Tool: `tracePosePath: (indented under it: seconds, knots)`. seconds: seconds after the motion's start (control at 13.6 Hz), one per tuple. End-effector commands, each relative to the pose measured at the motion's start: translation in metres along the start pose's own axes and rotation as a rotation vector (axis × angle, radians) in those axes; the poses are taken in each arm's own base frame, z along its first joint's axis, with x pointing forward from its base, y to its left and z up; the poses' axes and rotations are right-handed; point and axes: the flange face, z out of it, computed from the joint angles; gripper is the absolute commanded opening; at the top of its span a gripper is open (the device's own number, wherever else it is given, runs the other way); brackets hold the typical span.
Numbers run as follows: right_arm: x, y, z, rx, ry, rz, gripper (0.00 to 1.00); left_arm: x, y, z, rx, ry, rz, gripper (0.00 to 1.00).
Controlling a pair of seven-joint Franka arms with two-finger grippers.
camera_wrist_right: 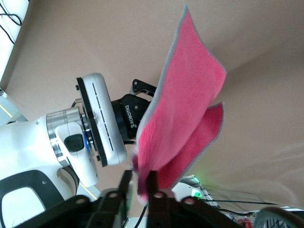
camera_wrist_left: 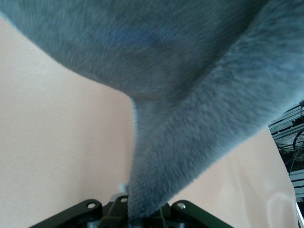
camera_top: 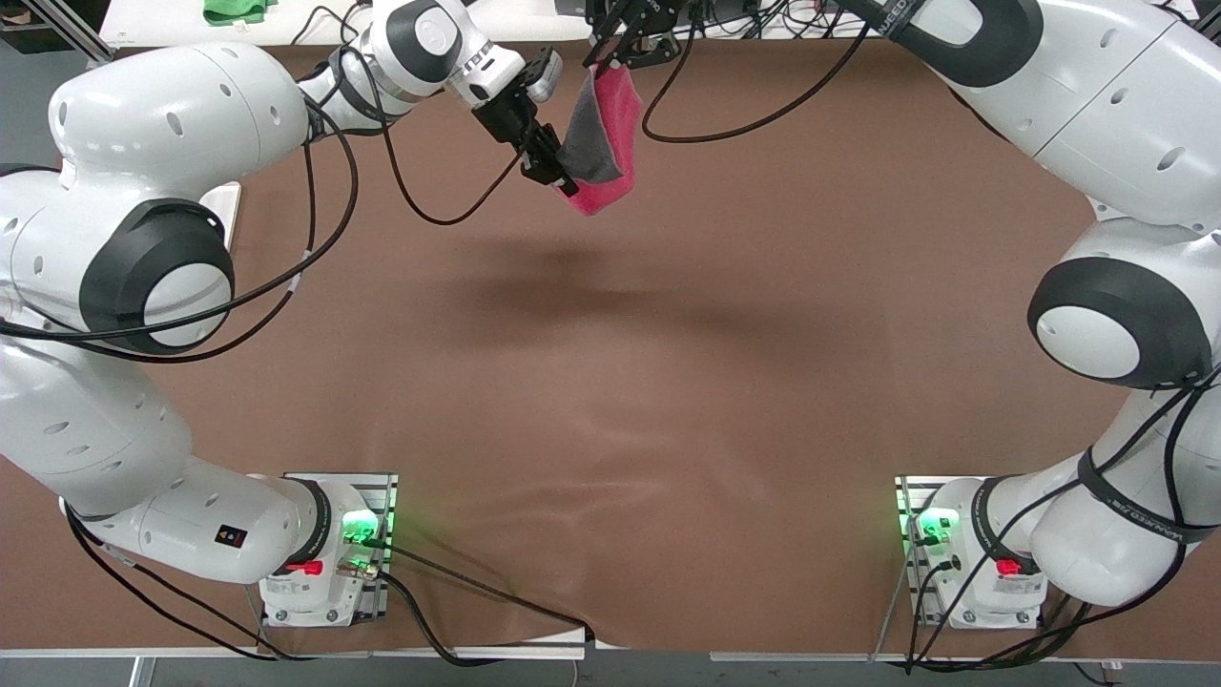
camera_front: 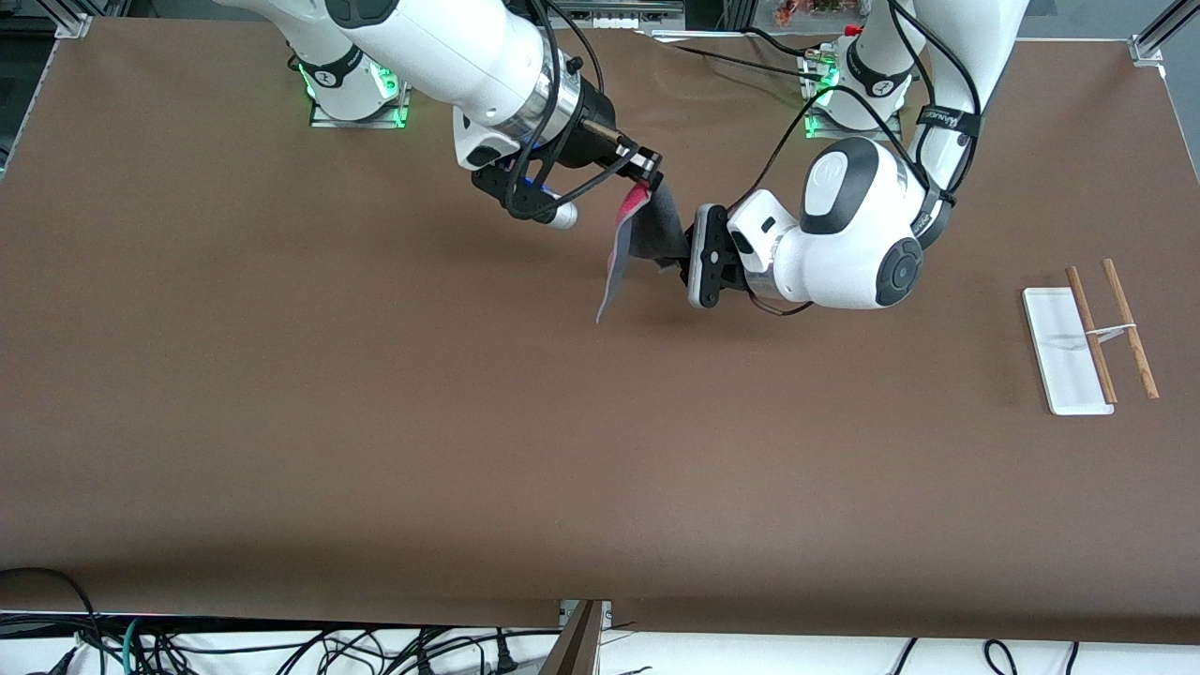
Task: Pass towel and hang on rack
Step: 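Grasp the hanging towel with the left gripper beside the right gripper, then carry the towel with the left gripper while the right gripper retracts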
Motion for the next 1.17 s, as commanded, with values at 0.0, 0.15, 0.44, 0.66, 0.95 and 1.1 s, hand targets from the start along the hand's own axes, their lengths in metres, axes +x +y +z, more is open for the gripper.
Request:
tracePosePath:
  seconds: [0.0, 0.15, 0.44, 0.66, 0.95, 1.1]
  knots:
    - [0.006, -0.005, -0.010, 0.024, -0.009, 0.019, 1.00, -0.001, 0.002, -0.012, 0.006, 0.021, 0.029, 0.00]
    - [0.015, -0.003, -0.017, 0.031, -0.003, 0.031, 1.00, -0.008, 0.000, -0.024, -0.008, 0.024, 0.011, 0.00]
    - [0.058, 0.013, -0.044, -0.004, 0.006, 0.011, 1.00, -0.024, -0.004, -0.059, 0.007, -0.112, 0.032, 0.00]
    - [0.090, 0.041, -0.084, -0.099, 0.020, -0.195, 1.00, -0.048, -0.009, -0.110, 0.037, -0.260, 0.011, 0.00]
    - [0.130, 0.105, -0.139, -0.325, 0.057, -0.539, 1.00, -0.164, -0.028, -0.191, 0.073, -0.372, -0.149, 0.00]
    - [0.152, 0.144, -0.174, -0.414, 0.091, -0.676, 1.00, -0.240, -0.030, -0.226, 0.063, -0.422, -0.246, 0.00]
